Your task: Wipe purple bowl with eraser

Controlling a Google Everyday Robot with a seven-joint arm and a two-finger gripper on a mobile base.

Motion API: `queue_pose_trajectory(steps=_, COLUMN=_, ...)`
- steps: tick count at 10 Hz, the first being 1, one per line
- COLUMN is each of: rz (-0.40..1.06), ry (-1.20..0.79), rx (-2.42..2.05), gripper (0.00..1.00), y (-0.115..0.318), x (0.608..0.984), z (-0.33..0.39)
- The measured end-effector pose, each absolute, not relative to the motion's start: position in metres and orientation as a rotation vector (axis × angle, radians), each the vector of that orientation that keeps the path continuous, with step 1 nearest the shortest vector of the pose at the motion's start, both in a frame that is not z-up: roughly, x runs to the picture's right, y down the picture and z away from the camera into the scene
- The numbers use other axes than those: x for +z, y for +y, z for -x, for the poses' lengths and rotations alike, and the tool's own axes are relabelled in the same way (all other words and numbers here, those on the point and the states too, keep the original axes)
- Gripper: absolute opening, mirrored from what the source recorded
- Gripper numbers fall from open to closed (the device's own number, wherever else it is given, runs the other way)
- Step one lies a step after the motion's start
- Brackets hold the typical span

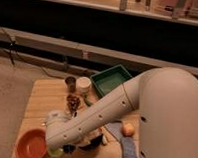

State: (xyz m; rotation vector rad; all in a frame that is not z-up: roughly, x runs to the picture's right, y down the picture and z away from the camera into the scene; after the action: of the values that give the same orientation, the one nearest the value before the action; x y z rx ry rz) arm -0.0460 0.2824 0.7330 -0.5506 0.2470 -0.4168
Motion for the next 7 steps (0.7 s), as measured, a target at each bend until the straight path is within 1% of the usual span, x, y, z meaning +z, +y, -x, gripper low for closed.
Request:
queue_pose_trajectory(steps=3, rz=0.564, ry=0.274, rx=-0.396, gripper=0.00, y=0.285, x=0.731, z=0.043)
queue_pose_trajectory(steps=4, rz=0.568, ry=0.311, rx=-0.369, gripper=0.00, y=0.285, x=0.726, z=0.041)
queue_pose_trajectory(steps=5, rz=0.546, ry=0.317, rx=-0.357, gripper=0.00, y=0.283, x=0.724, z=0.043)
queue_pose_trajectory(steps=7, rz=0.478, ry=0.245, rx=-0.427, gripper=0.00, y=0.274, x=0.726, z=0.051)
